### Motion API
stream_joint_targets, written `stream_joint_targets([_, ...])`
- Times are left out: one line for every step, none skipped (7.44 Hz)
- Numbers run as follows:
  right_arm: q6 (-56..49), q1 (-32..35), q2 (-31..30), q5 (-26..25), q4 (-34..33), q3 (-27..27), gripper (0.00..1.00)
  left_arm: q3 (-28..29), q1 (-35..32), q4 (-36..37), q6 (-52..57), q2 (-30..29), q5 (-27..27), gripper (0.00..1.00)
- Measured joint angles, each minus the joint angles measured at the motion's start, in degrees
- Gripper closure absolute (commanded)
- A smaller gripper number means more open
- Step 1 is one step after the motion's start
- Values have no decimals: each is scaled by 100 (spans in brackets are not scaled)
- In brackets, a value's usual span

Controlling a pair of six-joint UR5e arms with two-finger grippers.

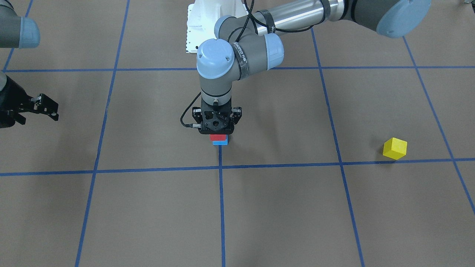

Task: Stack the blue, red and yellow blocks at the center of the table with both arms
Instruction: 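Lower the red cube onto the blue cube and open the left gripper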

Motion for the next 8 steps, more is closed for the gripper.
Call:
stream_joint_targets([1, -2, 1, -2, 0, -3, 0, -24, -3, 17, 1, 8, -4, 100])
stream_joint_targets([0, -3, 3, -5, 0, -6, 0, -45, -6, 28, 1, 16, -6, 100])
stream_joint_targets([-2, -2, 2, -8, 0, -7, 0, -57, -10, 35, 1, 24, -7, 100])
stream_joint_targets([-2, -1, 2, -8, 0, -8, 0, -74, -13, 40, 1, 44, -7, 100])
stream_joint_targets([-3, -2, 5, -9, 0, -9, 0, -125, -14, 42, 2, 94, -7, 100])
stream_joint_targets([-3, -2, 7, -9, 0, -9, 0, -186, -15, 43, 0, 147, -8, 100])
stream_joint_targets([-3, -3, 8, -7, 0, -8, 0, -215, -15, 44, -4, 171, -8, 100])
stream_joint_targets([-3, -4, 8, -5, 0, -5, 0, -226, -12, 44, -6, 177, -8, 100])
